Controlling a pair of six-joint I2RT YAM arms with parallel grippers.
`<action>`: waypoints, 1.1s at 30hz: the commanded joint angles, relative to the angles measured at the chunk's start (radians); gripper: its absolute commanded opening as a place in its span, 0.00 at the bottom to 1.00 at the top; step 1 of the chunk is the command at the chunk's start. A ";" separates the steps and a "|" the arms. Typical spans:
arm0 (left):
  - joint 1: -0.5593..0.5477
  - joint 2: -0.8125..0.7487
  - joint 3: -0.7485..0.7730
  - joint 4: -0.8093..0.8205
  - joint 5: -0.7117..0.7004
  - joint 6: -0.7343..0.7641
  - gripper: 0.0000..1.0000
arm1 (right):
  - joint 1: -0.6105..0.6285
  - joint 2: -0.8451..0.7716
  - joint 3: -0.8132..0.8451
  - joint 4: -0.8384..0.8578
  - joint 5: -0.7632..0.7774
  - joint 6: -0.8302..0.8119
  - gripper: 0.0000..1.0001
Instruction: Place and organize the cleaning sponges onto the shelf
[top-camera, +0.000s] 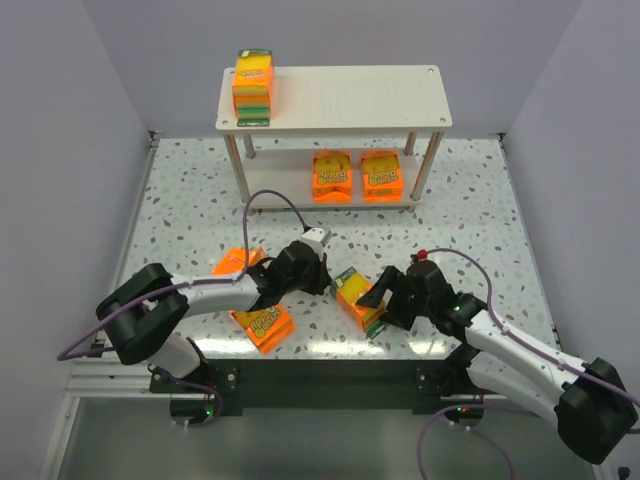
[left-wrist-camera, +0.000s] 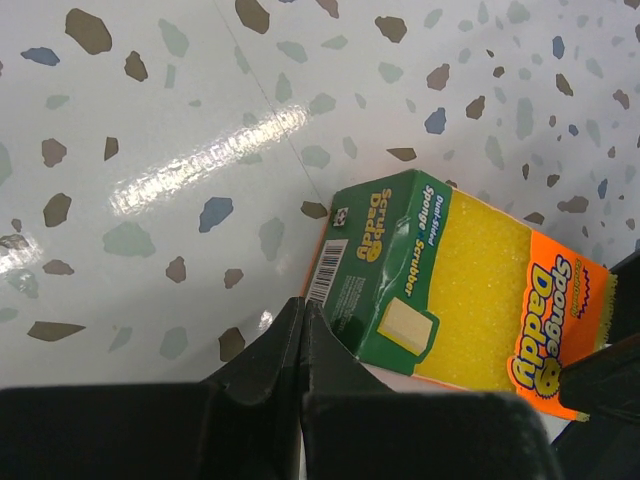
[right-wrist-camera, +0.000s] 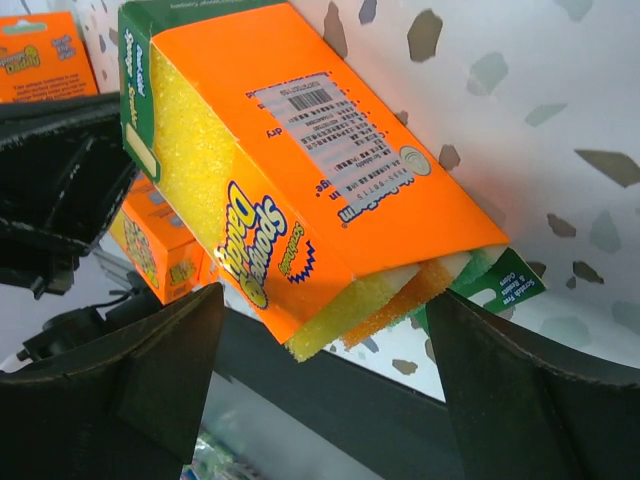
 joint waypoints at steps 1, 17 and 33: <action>0.006 0.005 0.014 0.084 0.046 0.032 0.00 | 0.001 0.046 0.050 0.107 0.074 -0.012 0.85; 0.006 -0.119 -0.106 0.085 0.033 -0.002 0.00 | -0.053 0.278 0.256 0.041 0.181 -0.239 0.21; 0.008 -0.289 -0.095 -0.106 -0.111 -0.037 0.00 | -0.086 0.335 0.294 0.065 -0.019 -0.336 0.00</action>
